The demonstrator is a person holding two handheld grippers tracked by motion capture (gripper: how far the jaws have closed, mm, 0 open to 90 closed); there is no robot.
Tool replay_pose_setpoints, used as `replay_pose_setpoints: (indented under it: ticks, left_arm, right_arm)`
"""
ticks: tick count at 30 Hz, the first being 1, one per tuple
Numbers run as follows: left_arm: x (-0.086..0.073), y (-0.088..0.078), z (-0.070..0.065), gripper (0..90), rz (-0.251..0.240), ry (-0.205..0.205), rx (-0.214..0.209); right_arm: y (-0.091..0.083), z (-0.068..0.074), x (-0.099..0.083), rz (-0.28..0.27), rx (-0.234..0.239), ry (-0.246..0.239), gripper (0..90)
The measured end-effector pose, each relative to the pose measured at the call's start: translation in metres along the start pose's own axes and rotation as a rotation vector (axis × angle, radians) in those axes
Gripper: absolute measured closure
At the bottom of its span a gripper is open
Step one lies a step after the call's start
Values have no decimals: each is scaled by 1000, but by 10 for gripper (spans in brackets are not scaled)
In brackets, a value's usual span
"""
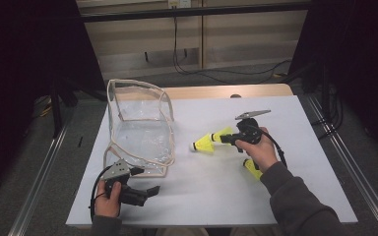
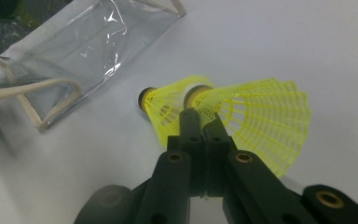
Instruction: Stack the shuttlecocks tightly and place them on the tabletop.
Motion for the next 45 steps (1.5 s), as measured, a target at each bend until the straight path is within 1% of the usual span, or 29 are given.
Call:
replay_pose_setpoints:
  ticks: [4, 12, 19, 25, 45]
  left_arm:
    - [0, 0, 0, 37, -1, 1, -1]
    - [0, 0, 0, 37, -4, 0, -1]
    - [0, 1, -1, 37, -2, -3, -2]
    - [0, 1, -1, 37, 0, -2, 0]
    - [0, 1, -1, 37, -2, -2, 0]
  right_arm:
    - [3, 4, 1, 10, 11, -10, 895]
    - [9, 6, 0, 13, 14, -10, 895]
    - [14, 9, -1, 18, 27, -12, 894]
    - [19, 9, -3, 25, 31, -11, 893]
    - [23, 10, -4, 29, 35, -9, 893]
Point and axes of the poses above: each handheld gripper's, and its own axes: y roughly forward along the jaws, x roughly out of its top, z roughly to its left, the point moved 5 cm from there along y, roughly forward along the jaws, and after that the axes turned 1 degree about -y, right-handed, at the moved point
